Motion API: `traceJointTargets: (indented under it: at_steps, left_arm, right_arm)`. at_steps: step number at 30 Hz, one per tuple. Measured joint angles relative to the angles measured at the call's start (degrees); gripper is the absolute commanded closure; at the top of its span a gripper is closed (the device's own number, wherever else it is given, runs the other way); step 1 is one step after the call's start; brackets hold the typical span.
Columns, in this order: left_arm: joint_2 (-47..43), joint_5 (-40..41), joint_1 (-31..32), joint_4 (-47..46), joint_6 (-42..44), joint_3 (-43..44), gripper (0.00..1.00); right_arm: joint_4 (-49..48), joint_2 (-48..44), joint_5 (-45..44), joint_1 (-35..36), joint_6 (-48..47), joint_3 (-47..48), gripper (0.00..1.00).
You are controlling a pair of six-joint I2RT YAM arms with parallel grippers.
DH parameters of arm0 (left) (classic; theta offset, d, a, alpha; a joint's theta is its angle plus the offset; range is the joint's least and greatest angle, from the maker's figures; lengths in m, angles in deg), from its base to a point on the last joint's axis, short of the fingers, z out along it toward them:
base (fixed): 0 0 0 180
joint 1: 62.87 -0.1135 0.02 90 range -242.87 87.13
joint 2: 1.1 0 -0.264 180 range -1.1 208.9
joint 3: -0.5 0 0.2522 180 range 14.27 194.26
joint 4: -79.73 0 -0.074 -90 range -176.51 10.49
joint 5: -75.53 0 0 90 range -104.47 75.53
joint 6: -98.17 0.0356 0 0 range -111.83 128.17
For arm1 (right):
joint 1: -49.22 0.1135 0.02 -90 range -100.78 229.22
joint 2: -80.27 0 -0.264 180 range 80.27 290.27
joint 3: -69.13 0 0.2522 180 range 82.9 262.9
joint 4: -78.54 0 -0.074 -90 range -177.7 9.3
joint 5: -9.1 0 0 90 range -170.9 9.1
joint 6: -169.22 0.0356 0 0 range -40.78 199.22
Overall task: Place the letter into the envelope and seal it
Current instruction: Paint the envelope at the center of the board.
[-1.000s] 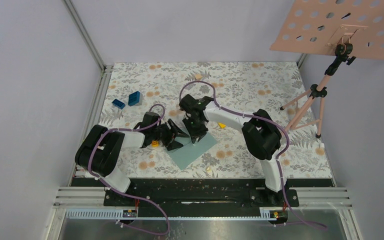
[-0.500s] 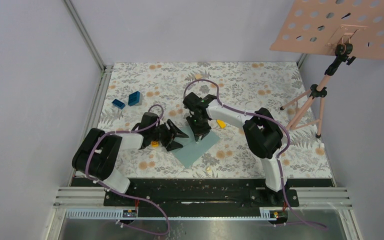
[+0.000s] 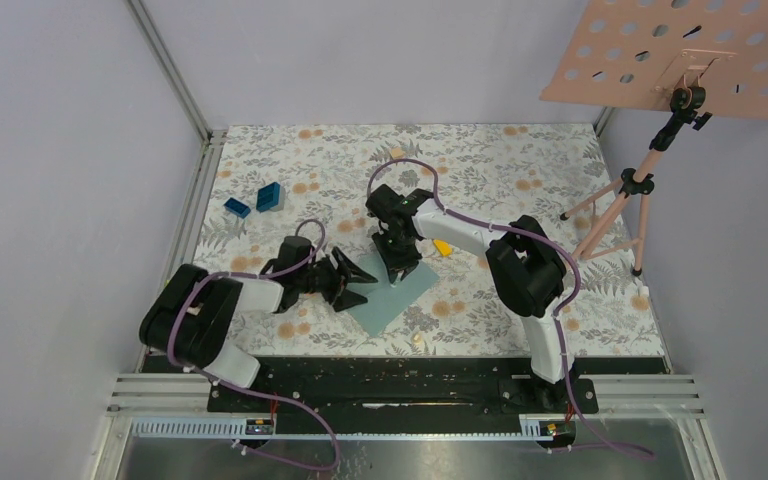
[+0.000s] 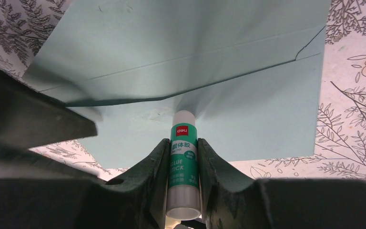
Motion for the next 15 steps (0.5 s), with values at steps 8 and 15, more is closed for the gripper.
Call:
traceJointTargets:
  at_steps: [8,15]
  left_arm:
    - [8.8,-1.7,0.1,-15.6,-4.3,-4.3,0.38]
    - [9.7,-1.6,0.1,-19.6,-5.3,-5.2,0.37]
  right_arm:
    - [-1.3,-0.4,1.4,0.0,1.0,-1.2,1.00]
    - [-1.8,-0.6,2.5,2.1,2.1,-1.7,1.00]
